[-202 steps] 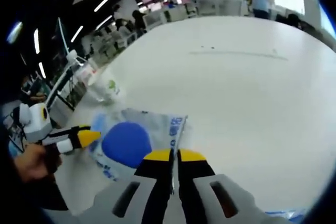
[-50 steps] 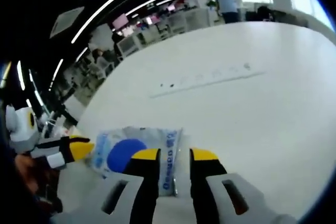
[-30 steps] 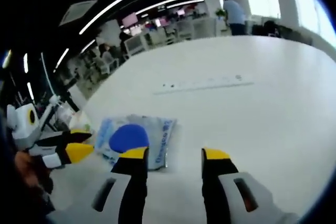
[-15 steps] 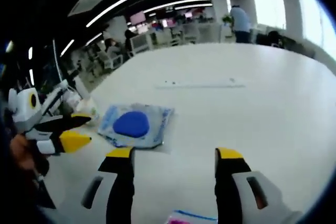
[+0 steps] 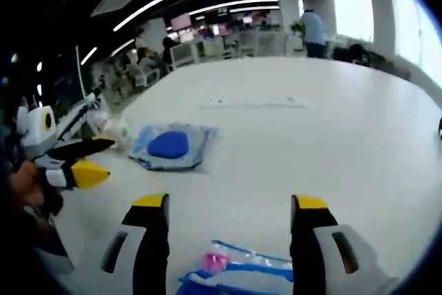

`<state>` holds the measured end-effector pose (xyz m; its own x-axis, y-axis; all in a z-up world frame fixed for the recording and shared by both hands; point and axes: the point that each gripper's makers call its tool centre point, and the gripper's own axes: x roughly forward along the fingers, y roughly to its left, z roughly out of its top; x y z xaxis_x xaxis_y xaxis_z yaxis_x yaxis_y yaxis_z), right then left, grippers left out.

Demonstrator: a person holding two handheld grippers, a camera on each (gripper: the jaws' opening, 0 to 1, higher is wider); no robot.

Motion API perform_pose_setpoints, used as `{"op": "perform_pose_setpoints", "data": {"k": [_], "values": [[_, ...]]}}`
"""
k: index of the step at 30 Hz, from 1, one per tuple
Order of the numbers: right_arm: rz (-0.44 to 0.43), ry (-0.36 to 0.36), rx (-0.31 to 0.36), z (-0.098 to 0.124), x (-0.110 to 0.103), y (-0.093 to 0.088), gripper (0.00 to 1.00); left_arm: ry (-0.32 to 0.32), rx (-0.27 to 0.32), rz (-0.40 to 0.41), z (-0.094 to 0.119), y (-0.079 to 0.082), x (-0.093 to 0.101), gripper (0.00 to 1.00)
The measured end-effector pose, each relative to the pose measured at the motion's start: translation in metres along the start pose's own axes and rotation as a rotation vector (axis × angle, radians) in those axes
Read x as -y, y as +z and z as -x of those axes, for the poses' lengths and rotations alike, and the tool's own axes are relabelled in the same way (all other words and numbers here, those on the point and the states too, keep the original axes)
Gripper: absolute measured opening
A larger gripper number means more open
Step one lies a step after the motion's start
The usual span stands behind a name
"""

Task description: Arrange the tabletop items into an orderly group along one side of the table until the central work area is clear of visible clutter.

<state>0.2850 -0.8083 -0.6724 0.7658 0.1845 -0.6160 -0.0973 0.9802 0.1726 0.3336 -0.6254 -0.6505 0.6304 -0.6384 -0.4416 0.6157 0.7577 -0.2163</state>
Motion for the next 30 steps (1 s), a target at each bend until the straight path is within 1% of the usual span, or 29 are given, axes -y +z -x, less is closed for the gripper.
{"op": "perform_pose_setpoints", "data": {"k": [5, 12, 17, 26, 30], "values": [[-0.008, -0.013, 0.005, 0.014, 0.007, -0.009, 0.73, -0.031, -0.001, -0.014, 0.002, -0.004, 0.015, 0.9], [-0.032, -0.028, 0.011, 0.031, 0.016, -0.023, 0.76, -0.075, -0.015, -0.017, 0.001, -0.014, 0.036, 0.95], [-0.048, -0.033, 0.016, 0.043, 0.02, -0.033, 0.78, -0.116, -0.032, -0.034, 0.002, -0.021, 0.055, 0.99], [-0.095, -0.06, 0.023, 0.063, 0.031, -0.054, 0.83, -0.158, -0.048, -0.047, 0.002, -0.029, 0.078, 0.99], [-0.116, -0.069, 0.024, 0.071, 0.034, -0.062, 0.84, -0.181, -0.061, -0.06, 0.001, -0.034, 0.091, 0.99]]}}
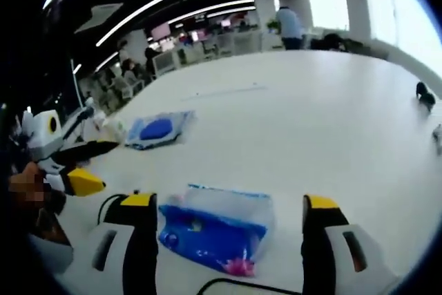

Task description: Arrange the tabletop items into an orderly group along one side of the table until the central work area is clear of visible clutter.

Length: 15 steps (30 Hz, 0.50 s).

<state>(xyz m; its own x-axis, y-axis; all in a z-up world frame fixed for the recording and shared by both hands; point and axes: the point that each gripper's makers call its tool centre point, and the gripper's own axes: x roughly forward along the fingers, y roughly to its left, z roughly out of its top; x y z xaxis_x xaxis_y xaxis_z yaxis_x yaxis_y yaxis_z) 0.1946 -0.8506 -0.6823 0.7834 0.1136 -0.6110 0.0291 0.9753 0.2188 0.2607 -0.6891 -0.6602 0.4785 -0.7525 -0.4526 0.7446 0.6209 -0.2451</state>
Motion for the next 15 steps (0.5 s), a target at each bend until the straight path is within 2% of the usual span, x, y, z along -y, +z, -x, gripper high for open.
{"op": "perform_pose_setpoints", "data": {"k": [8, 15], "values": [[-0.018, -0.018, -0.003, 0.008, 0.009, -0.011, 0.82, -0.054, -0.039, -0.019, -0.01, -0.015, 0.031, 0.99], [-0.066, -0.045, -0.01, 0.014, 0.019, -0.028, 0.74, -0.075, -0.081, -0.038, -0.024, -0.031, 0.05, 0.99]]}}
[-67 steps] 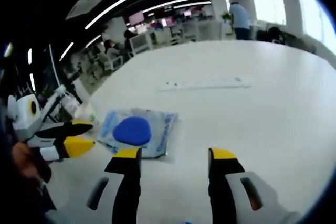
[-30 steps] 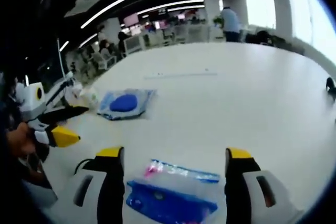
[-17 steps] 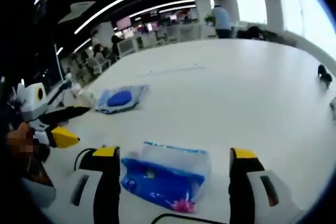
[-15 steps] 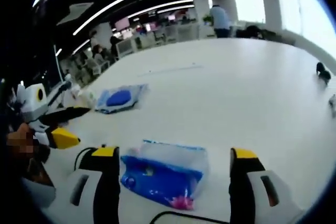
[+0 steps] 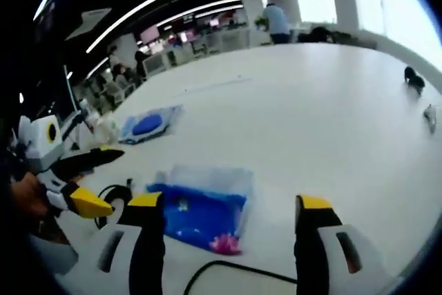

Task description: Arrange the tabletop items into an orderly group along one side of the table until the central work area is clear of visible clutter.

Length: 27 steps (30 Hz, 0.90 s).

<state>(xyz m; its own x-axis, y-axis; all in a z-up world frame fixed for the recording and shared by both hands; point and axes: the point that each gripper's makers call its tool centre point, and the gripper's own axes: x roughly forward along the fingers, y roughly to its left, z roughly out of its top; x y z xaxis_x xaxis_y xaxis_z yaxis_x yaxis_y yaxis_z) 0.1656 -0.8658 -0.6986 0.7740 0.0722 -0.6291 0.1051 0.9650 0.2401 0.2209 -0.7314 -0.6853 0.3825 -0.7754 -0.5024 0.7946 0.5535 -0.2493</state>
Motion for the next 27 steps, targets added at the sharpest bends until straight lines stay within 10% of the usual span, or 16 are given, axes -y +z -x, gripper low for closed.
{"op": "perform_pose_setpoints", "data": {"k": [23, 27], "values": [[-0.045, 0.042, -0.018, -0.004, -0.003, -0.011, 0.39, -0.046, -0.092, -0.007, -0.03, -0.025, 0.027, 0.72], [-0.053, 0.044, -0.023, -0.004, -0.003, -0.012, 0.33, 0.0, -0.099, 0.016, -0.032, -0.028, 0.018, 0.55]]}}
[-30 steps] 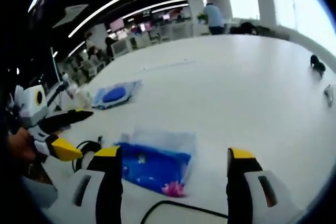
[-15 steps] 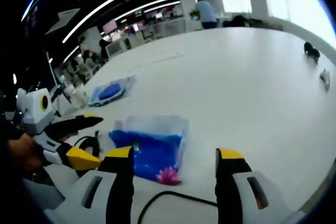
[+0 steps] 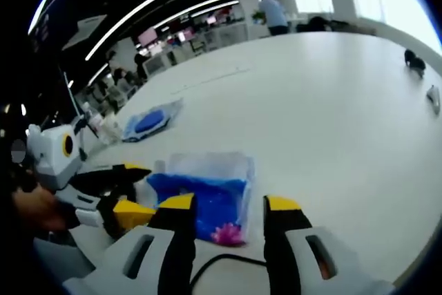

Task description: Arrange the tabletop items into an orderly group along one side of the table until the central work area is clear of visible clutter.

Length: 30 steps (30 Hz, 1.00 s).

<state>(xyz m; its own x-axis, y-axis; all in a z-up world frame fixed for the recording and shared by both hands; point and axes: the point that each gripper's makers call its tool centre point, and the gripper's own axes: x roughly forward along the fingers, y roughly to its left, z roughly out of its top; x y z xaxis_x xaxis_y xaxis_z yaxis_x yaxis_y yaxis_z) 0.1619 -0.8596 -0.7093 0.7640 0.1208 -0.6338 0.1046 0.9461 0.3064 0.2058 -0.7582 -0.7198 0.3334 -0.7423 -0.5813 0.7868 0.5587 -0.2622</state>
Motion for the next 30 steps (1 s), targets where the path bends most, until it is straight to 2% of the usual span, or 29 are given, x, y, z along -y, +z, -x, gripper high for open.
{"op": "perform_pose_setpoints", "data": {"k": [1, 8, 11, 13, 14, 17, 20, 25, 30], "values": [[0.0, 0.001, -0.001, 0.0, 0.001, 0.0, 0.32, -0.002, -0.001, 0.018, -0.001, -0.001, 0.0, 0.52], [-0.012, 0.005, -0.005, -0.001, 0.001, 0.0, 0.22, 0.014, -0.019, 0.006, -0.003, -0.004, 0.001, 0.46], [-0.017, 0.0, -0.01, -0.003, 0.002, 0.0, 0.17, 0.019, -0.03, 0.008, -0.004, -0.007, -0.001, 0.37], [-0.024, -0.001, -0.012, -0.003, 0.002, -0.001, 0.12, 0.01, -0.071, 0.014, -0.004, -0.015, 0.0, 0.3], [-0.026, -0.002, -0.012, -0.003, 0.001, -0.001, 0.12, 0.012, -0.055, 0.013, -0.003, -0.013, -0.001, 0.31], [-0.031, -0.003, -0.014, -0.003, 0.001, -0.003, 0.1, 0.018, -0.063, 0.011, -0.002, -0.015, -0.002, 0.28], [-0.042, -0.007, -0.02, -0.002, 0.001, -0.004, 0.02, 0.026, -0.065, 0.01, -0.001, -0.014, -0.004, 0.23], [-0.062, -0.008, -0.018, -0.002, 0.002, -0.004, 0.0, 0.026, -0.067, 0.009, 0.002, -0.013, -0.005, 0.15], [-0.096, -0.002, -0.002, -0.001, 0.0, 0.001, 0.0, 0.058, -0.058, 0.008, 0.005, -0.012, -0.012, 0.09]]}}
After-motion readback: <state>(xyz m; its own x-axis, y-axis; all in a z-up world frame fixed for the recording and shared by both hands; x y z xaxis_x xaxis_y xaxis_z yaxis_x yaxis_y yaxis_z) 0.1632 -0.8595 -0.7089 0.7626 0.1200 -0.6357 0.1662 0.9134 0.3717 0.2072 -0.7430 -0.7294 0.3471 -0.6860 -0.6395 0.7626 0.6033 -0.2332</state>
